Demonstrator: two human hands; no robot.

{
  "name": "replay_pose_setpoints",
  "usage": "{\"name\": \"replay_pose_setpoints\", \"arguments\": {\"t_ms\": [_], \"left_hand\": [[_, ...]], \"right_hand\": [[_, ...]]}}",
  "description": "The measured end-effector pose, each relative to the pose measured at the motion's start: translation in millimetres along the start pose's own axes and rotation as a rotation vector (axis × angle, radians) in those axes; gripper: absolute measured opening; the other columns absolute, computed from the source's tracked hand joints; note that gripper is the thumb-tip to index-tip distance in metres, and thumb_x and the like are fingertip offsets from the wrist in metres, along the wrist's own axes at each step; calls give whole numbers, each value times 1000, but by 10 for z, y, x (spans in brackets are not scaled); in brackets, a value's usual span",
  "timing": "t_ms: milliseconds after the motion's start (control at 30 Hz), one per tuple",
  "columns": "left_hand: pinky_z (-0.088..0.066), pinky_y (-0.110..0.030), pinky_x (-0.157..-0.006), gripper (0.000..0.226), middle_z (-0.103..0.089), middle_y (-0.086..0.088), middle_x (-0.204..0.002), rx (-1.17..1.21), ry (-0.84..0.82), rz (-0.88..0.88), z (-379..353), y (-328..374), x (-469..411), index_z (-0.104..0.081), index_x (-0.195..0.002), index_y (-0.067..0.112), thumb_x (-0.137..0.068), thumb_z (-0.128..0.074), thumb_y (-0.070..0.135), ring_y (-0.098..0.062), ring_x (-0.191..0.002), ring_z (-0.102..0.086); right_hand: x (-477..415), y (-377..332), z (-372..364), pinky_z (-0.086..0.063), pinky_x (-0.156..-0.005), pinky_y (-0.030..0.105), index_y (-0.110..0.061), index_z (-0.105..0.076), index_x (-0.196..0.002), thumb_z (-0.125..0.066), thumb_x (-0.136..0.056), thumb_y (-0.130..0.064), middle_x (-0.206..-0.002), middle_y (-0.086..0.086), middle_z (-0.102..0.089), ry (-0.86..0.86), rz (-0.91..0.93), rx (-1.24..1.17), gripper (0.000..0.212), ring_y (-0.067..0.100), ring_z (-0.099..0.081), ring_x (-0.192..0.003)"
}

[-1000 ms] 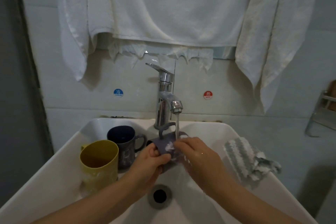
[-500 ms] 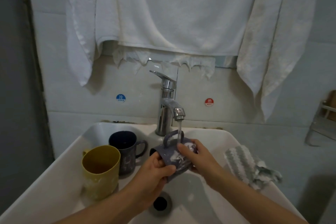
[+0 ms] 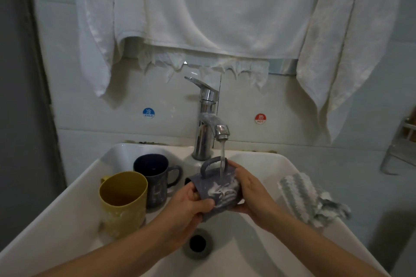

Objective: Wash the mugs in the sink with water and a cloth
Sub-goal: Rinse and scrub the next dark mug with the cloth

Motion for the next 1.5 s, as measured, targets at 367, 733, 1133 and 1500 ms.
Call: {"name": "replay_pose_setpoints", "arguments": {"t_ms": [367, 733, 1133, 1500], "left_hand": [[-52, -40, -92, 69, -64, -14, -119, -99, -86, 113, 119, -51, -74, -50, -126, 8, -61, -68, -8, -31, -108, -62], [-56, -26, -73, 49, -72, -6, -101, -84, -149, 107, 154, 34, -77, -57, -111, 12, -70, -57, -16, -23, -96, -67], [-55, -29, -81, 51, -67, -7, -111, -121, -117, 68, 115, 9, -72, -53, -117, 13, -76, -53, -17, -23, -103, -65], [-52, -32, -91, 54, -64, -5, -120, -192, -103, 17, 51, 41, -68, -48, -127, 15, -81, -54, -13, -21, -109, -62]], "right_hand": [[16, 89, -84, -58, -76, 40, -33, -48, -125, -29, -102, -37, -127, 1, -55, -9, -45, -21, 30, 21, -57, -106], [10, 136, -133, -57, -72, 34, -32, -42, -134, -37, -99, -38, -137, 4, -48, -3, -83, -87, 36, 25, -53, -113], [78, 24, -167, -57, -71, 27, -29, -37, -133, -46, -96, -36, -130, 3, -51, 37, 26, 107, 39, 17, -57, -103], [35, -12, -163, -53, -77, 24, -27, -34, -133, -54, -91, -38, -117, -6, -51, 81, 143, 201, 47, 7, -57, -94]]}}
Point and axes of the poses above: each hand's wrist, its own x-axis away from the middle knuckle, its own z-axis out of the back of the hand, y = z × x, the point moved 6 cm from there along -x, towards the middle knuckle
